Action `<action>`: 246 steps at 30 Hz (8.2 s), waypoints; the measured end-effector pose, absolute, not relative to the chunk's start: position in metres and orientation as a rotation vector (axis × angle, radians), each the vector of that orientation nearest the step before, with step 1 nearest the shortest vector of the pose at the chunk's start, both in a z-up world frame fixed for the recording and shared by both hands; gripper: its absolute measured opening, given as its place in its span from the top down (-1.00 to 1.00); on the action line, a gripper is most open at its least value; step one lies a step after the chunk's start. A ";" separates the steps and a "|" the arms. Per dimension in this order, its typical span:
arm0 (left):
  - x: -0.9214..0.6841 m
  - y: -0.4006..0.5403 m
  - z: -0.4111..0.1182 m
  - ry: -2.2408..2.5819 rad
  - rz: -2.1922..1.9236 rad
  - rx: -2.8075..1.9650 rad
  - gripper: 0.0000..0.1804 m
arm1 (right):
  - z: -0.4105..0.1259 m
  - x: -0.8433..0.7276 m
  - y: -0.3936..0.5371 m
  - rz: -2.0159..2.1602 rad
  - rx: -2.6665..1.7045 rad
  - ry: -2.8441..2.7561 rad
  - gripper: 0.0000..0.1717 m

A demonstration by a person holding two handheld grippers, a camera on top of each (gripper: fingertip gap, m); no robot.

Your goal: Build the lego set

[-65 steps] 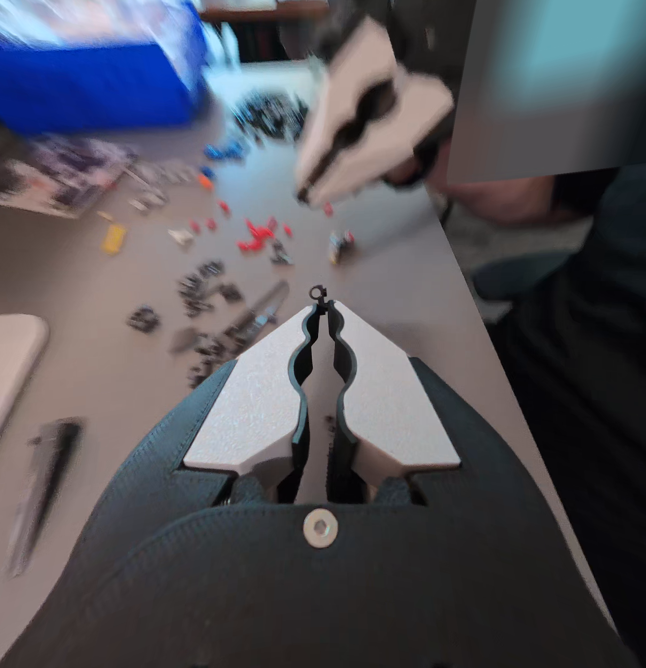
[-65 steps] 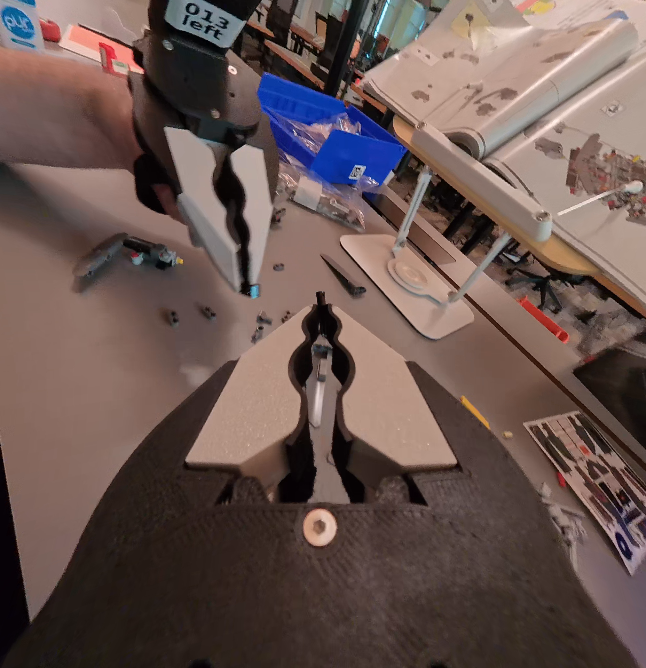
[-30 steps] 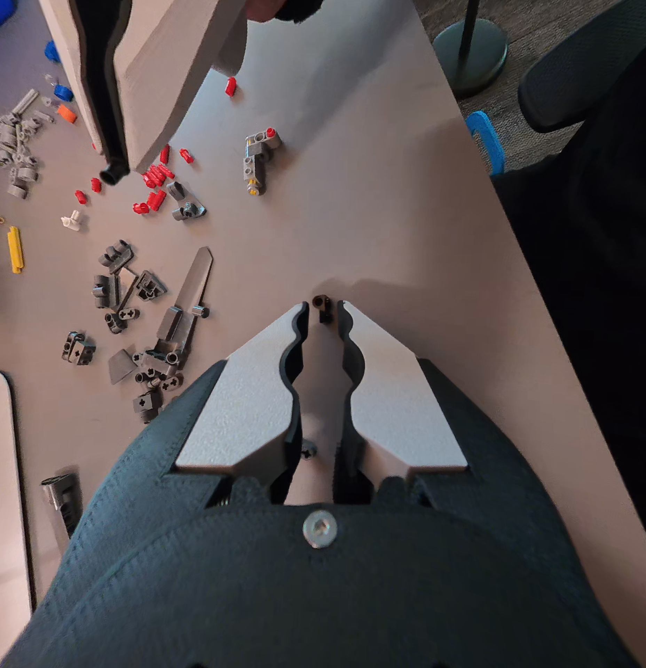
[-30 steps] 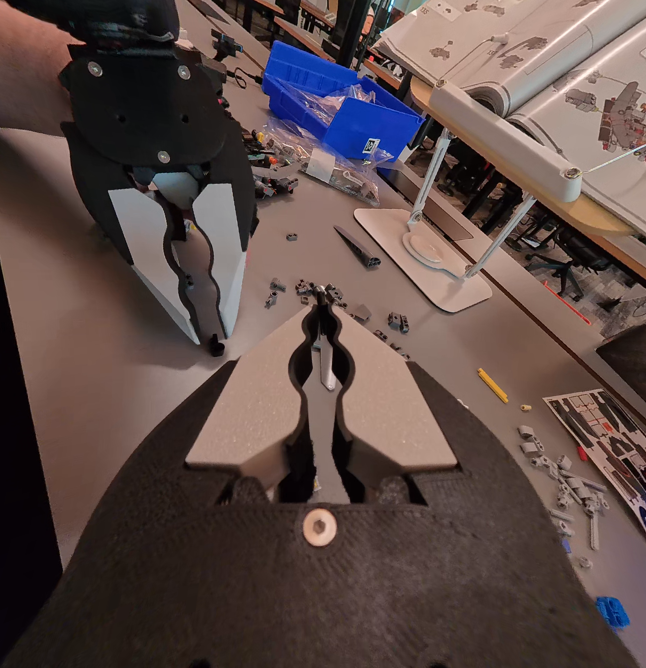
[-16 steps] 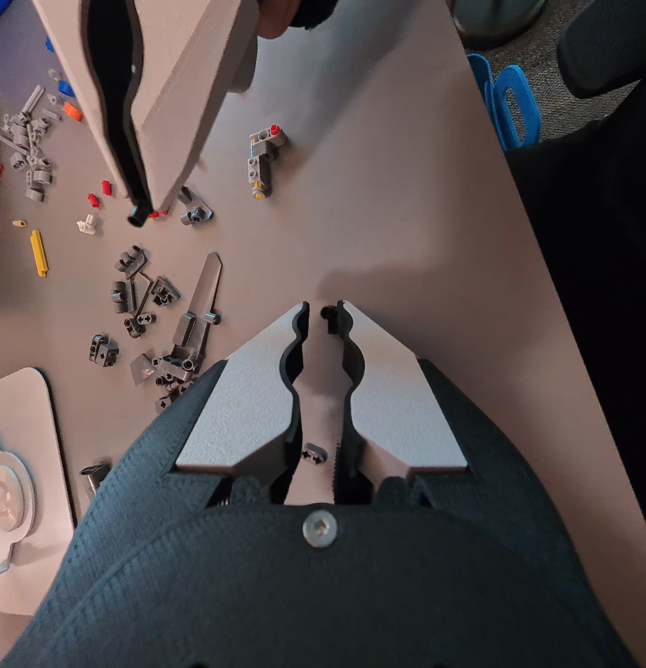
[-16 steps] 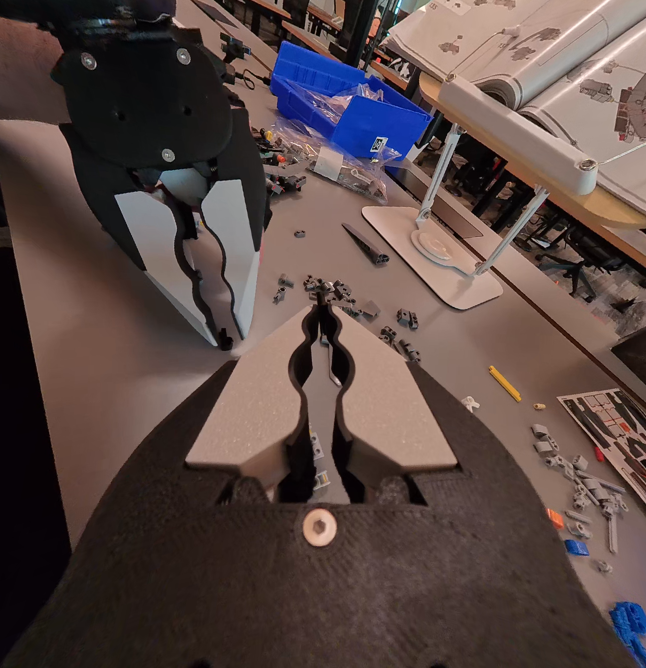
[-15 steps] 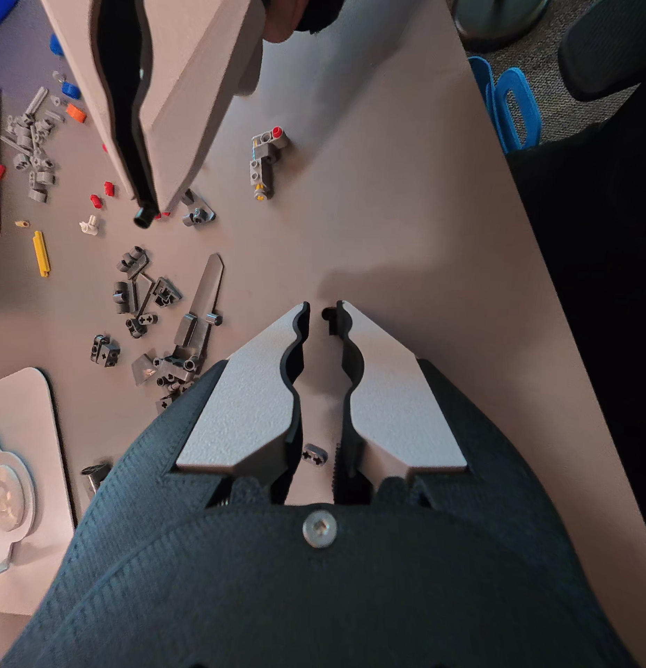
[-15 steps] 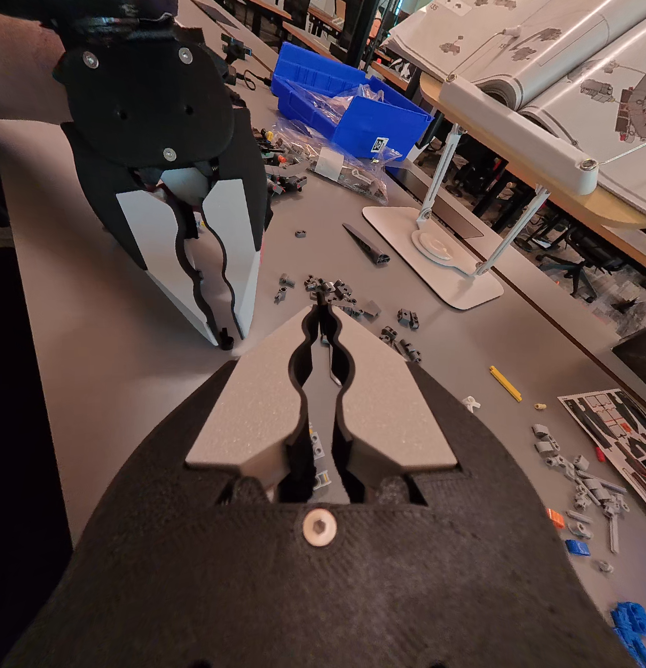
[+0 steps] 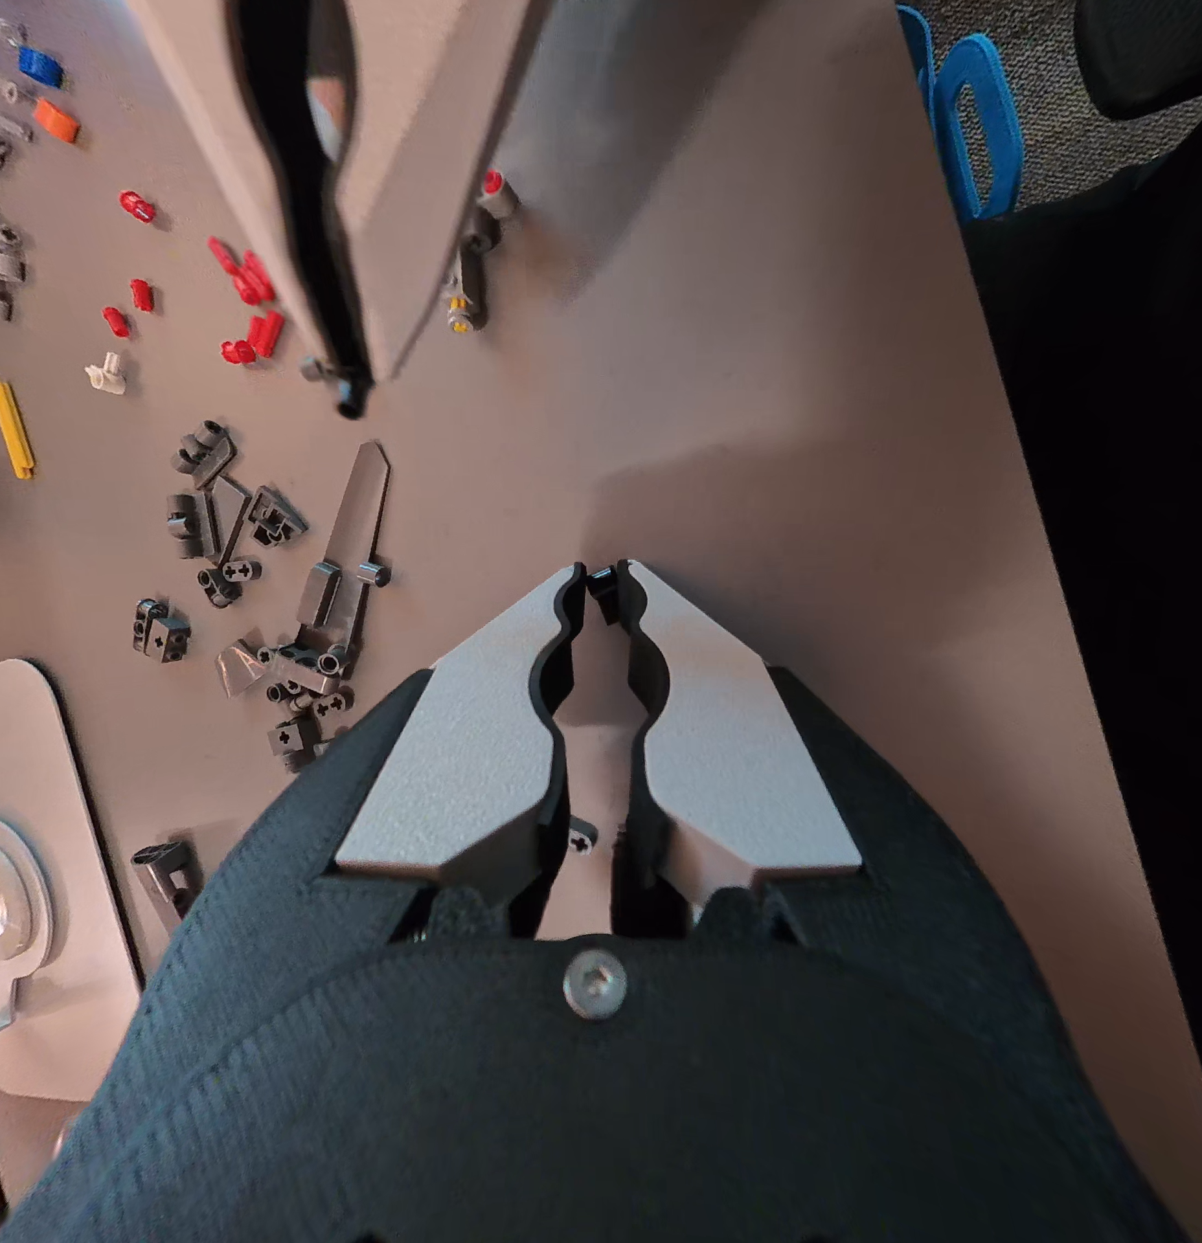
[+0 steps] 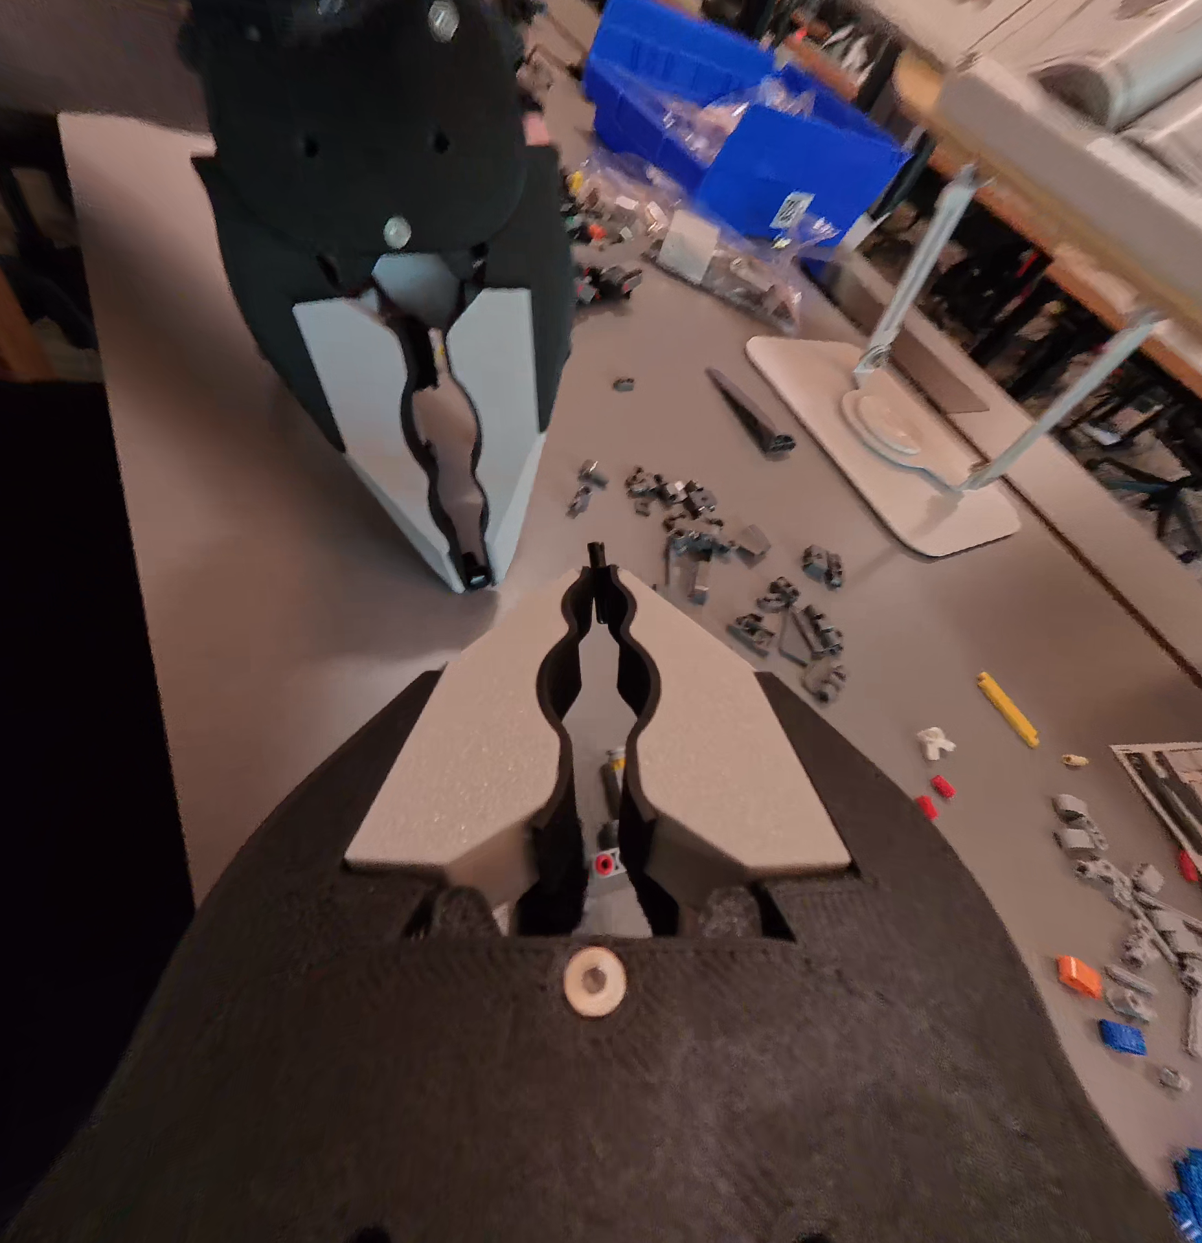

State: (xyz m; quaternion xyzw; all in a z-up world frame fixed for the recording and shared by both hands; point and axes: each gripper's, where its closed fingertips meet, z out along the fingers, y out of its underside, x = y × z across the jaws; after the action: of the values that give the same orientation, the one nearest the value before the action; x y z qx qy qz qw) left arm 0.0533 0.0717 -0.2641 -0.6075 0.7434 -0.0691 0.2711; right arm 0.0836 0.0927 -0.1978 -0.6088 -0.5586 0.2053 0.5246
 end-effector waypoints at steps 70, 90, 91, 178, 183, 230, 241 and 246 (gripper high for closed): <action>0.034 0.113 -0.154 0.913 -0.758 -1.684 0.97 | -0.173 0.033 0.112 0.643 -1.650 -1.161 0.98; 0.023 0.077 -0.248 1.589 -0.485 -1.760 0.97 | -0.266 0.032 0.078 0.557 -1.850 -2.175 0.96; 0.023 0.078 -0.249 1.594 -0.470 -1.756 0.97 | -0.265 0.033 0.078 0.554 -1.851 -2.186 0.96; 0.055 0.083 -0.114 1.095 -0.308 -1.154 0.98 | -0.102 0.047 0.081 1.465 -1.276 -0.744 0.97; 0.051 0.084 -0.112 1.066 -0.338 -1.163 0.98 | -0.100 0.041 0.082 1.448 -1.275 -0.748 0.99; 0.034 0.085 -0.233 1.643 -0.287 -1.509 1.00 | -0.247 0.021 0.084 0.901 -1.908 -1.424 0.99; 0.036 0.083 -0.233 1.666 -0.251 -1.467 1.00 | -0.247 0.023 0.082 0.815 -1.803 -1.493 1.00; 0.036 0.081 -0.234 1.667 -0.248 -1.453 1.00 | -0.248 0.024 0.082 0.783 -1.767 -1.519 1.00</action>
State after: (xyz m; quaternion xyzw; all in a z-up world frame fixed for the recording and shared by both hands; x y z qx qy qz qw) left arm 0.0362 0.0814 -0.2338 -0.5856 0.6718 -0.0998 0.4425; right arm 0.0235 0.0818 -0.2477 -0.6772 -0.5822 0.3001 0.3352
